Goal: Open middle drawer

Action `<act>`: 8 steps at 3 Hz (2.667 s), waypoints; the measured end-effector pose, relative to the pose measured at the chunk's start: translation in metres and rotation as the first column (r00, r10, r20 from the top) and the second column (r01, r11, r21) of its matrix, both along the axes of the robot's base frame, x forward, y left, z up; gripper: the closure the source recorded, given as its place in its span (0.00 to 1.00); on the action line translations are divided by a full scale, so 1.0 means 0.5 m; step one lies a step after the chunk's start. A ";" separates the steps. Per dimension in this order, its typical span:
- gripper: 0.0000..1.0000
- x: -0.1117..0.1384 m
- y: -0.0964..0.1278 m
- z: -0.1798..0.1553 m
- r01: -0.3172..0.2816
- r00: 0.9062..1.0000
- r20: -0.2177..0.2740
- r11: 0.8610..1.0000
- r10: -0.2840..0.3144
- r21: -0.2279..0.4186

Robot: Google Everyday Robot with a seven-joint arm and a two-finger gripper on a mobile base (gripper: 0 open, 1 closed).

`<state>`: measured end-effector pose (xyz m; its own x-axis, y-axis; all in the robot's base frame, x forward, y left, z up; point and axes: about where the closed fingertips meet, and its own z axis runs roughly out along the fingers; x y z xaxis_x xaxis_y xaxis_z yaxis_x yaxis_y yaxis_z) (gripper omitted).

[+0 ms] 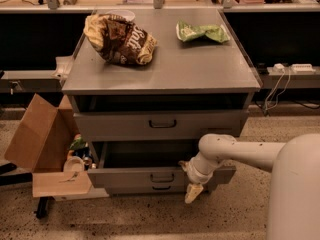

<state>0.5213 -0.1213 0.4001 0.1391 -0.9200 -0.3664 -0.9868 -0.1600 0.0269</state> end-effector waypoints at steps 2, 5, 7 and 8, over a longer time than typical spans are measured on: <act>0.80 -0.002 0.000 0.016 0.000 1.000 0.000 1.000 0.000 0.001; 1.00 -0.092 0.003 0.032 0.017 1.000 0.007 0.999 -0.017 0.027; 1.00 -0.121 0.005 0.037 0.025 1.000 0.007 0.999 -0.025 0.043; 1.00 -0.152 0.006 0.041 0.032 0.999 0.005 0.998 -0.032 0.061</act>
Offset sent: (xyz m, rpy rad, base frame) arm -0.0632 -0.0004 0.0354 -0.0038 -0.0362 0.0034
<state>0.4450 -0.1182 0.4206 0.1125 -0.8998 -0.4216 -0.9915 -0.1295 0.0120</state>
